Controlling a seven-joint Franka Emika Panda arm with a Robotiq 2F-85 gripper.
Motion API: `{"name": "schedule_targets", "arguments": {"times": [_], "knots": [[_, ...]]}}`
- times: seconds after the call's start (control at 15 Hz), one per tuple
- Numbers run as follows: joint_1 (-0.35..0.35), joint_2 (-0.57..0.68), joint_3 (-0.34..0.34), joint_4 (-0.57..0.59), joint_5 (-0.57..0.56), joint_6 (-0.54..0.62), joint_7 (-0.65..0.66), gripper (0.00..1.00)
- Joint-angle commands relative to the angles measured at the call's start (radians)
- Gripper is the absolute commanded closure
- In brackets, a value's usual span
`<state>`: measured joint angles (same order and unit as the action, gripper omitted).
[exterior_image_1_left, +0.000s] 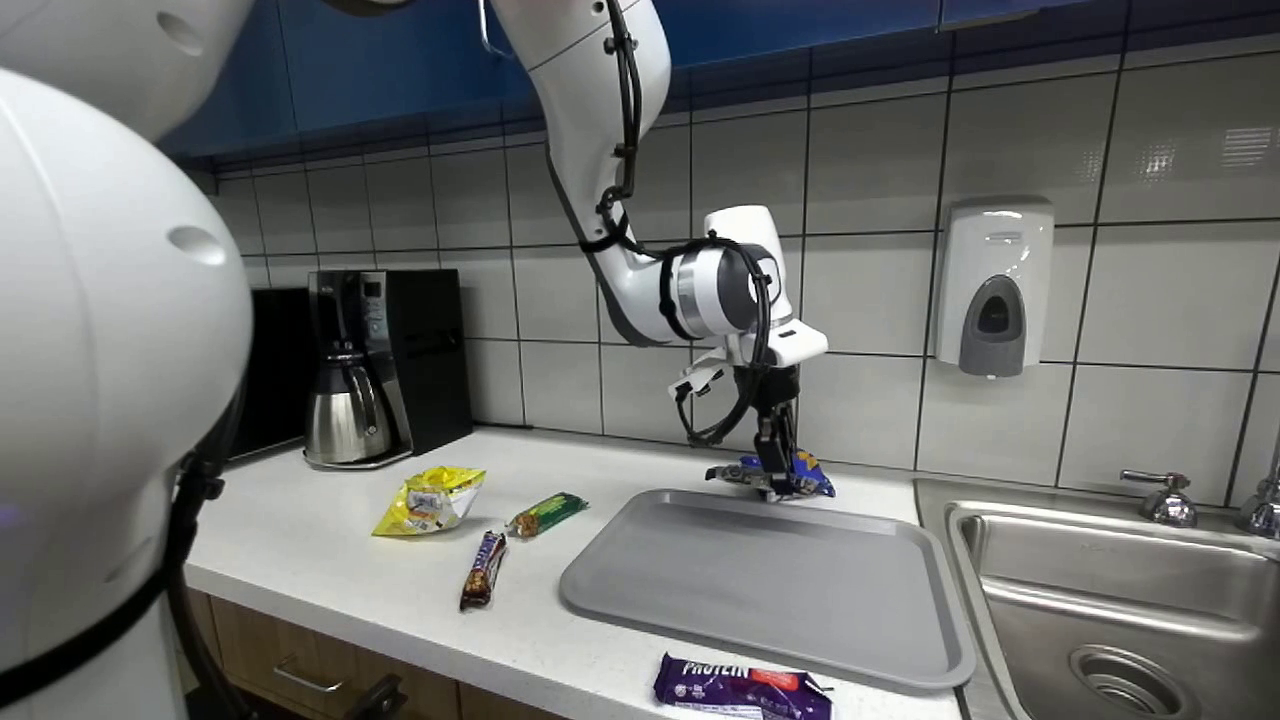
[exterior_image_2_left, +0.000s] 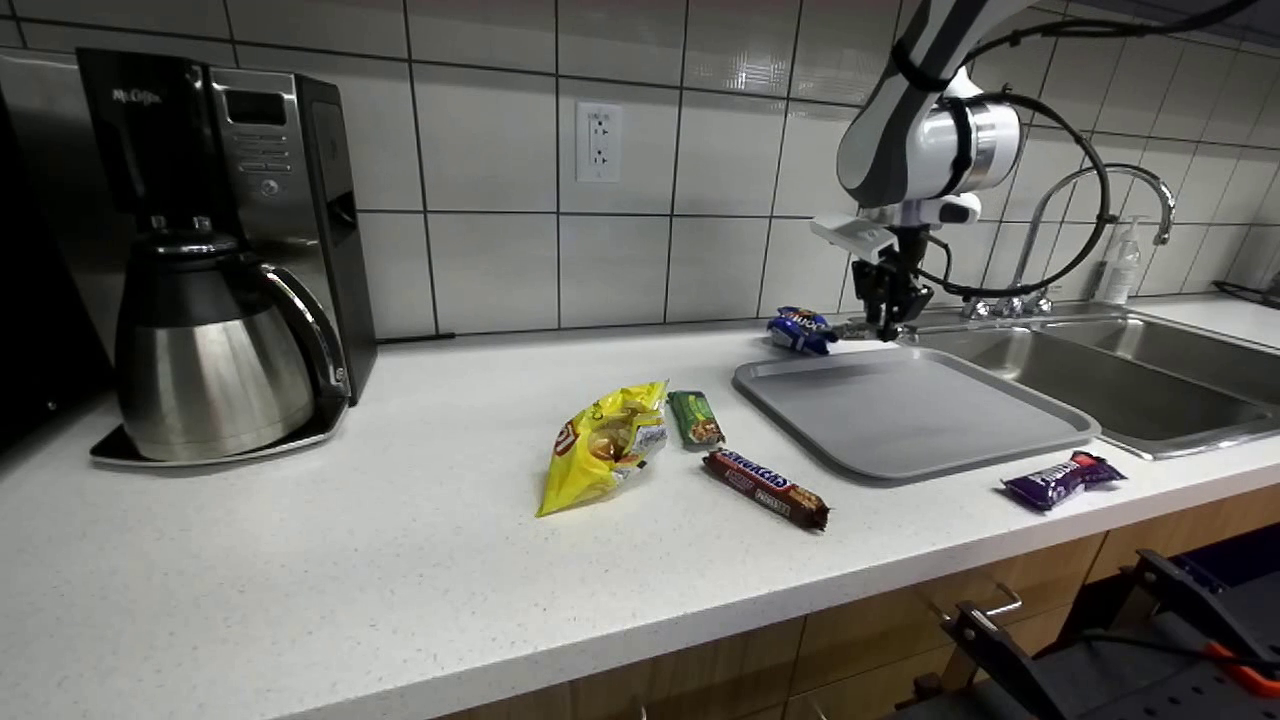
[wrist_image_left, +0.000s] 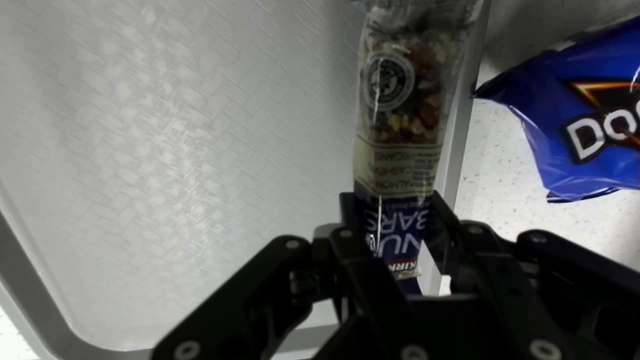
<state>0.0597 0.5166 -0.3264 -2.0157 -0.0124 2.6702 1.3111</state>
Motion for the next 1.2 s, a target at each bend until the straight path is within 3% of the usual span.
{"name": "schedule_targets", "arguments": {"times": [0.0,0.4,1.13], "knots": [[-0.012,-0.046,0.038,-0.023,-0.011,-0.014,-0.061,0.90],[0.006,-0.030,0.073,0.001,-0.011,-0.024,-0.115,0.90],[0.067,-0.002,0.086,0.059,-0.024,-0.058,-0.102,0.90]]}}
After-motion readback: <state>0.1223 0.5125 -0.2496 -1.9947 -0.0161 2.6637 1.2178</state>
